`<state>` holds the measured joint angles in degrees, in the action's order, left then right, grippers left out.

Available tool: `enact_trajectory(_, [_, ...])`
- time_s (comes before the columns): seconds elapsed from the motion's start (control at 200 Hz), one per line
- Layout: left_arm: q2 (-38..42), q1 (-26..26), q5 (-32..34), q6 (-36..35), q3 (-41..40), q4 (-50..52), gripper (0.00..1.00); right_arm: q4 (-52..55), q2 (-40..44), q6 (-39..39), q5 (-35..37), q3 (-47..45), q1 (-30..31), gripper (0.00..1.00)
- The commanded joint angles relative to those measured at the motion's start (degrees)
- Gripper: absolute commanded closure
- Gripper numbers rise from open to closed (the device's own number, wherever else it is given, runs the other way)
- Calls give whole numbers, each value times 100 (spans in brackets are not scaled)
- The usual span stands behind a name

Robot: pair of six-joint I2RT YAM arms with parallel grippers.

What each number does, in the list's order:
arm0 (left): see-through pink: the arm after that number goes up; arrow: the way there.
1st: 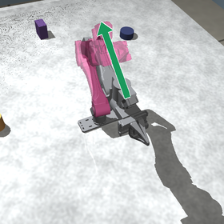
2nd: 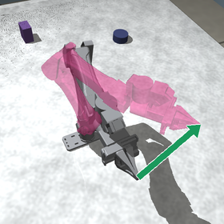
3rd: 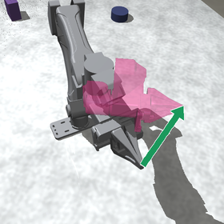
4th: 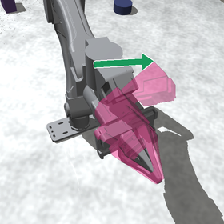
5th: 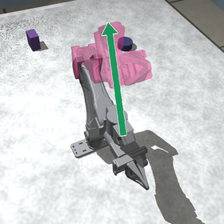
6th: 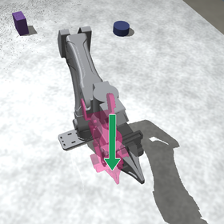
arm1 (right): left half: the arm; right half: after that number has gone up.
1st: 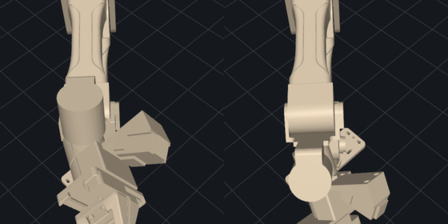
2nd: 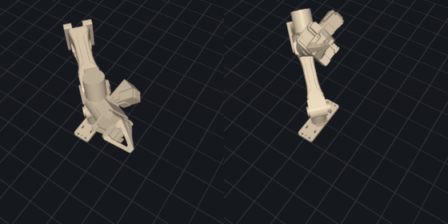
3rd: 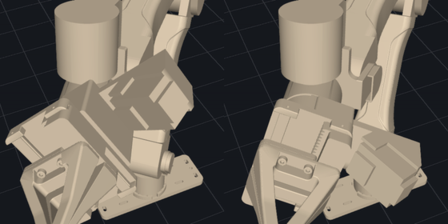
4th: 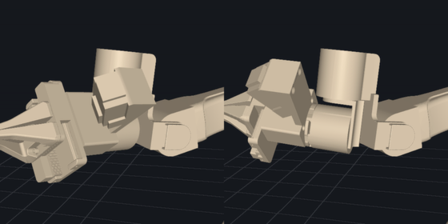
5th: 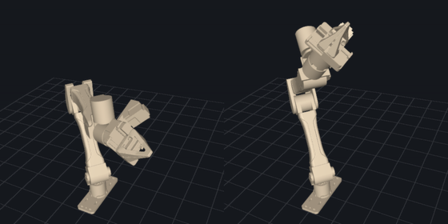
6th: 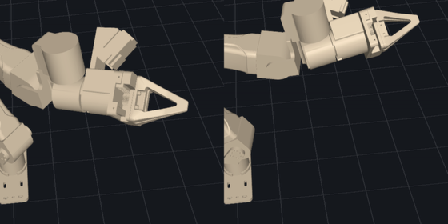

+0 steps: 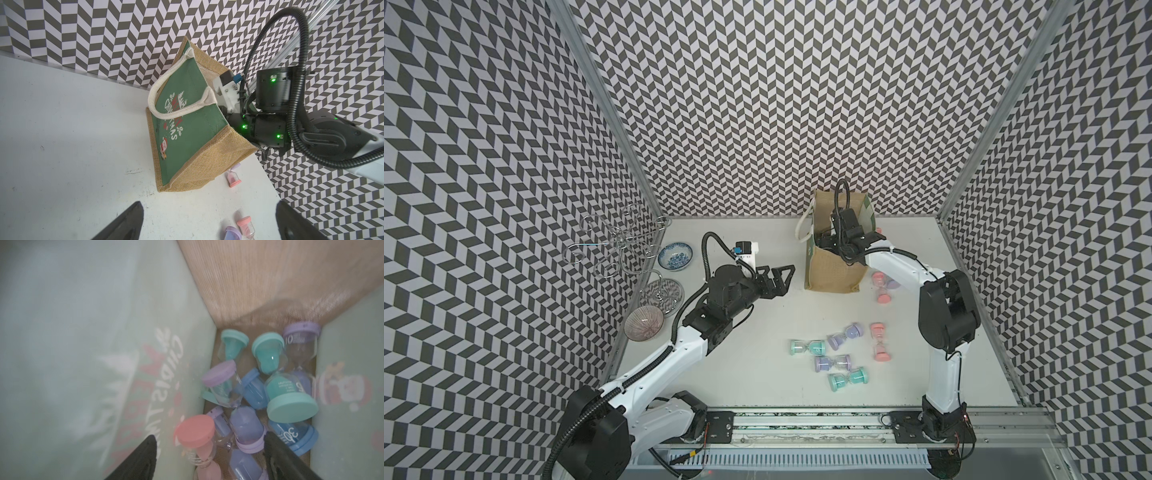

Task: Put the hourglass into the canvas bag
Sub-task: Place the hourglass in the canvas bag, then pick up the hourglass from the center of the board.

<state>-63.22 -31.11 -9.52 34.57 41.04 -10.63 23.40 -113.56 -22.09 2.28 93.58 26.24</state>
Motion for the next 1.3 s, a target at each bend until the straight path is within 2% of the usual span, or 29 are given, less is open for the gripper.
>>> enact_trajectory(0.0, [182, -26, 123, 16, 27, 4, 1, -310, 495, 29, -79, -17, 70, 16])
enact_trajectory(0.36, [434, -35, 96, -144, 103, 297, 1, -401, 1492, 72, -197, -133, 200, 0])
enact_trajectory(0.516, [658, -35, 75, -237, 29, 458, 1, -329, 2051, 60, -40, -465, 424, 1])
enact_trajectory(0.881, [1247, -85, -349, -262, -477, 780, 1, 331, 3289, -545, 1169, -1832, 1518, 1])
enact_trajectory(1.297, [1895, -276, -674, -295, -1273, 765, 1, 858, 4087, -1647, 1280, -3305, 2423, 1])
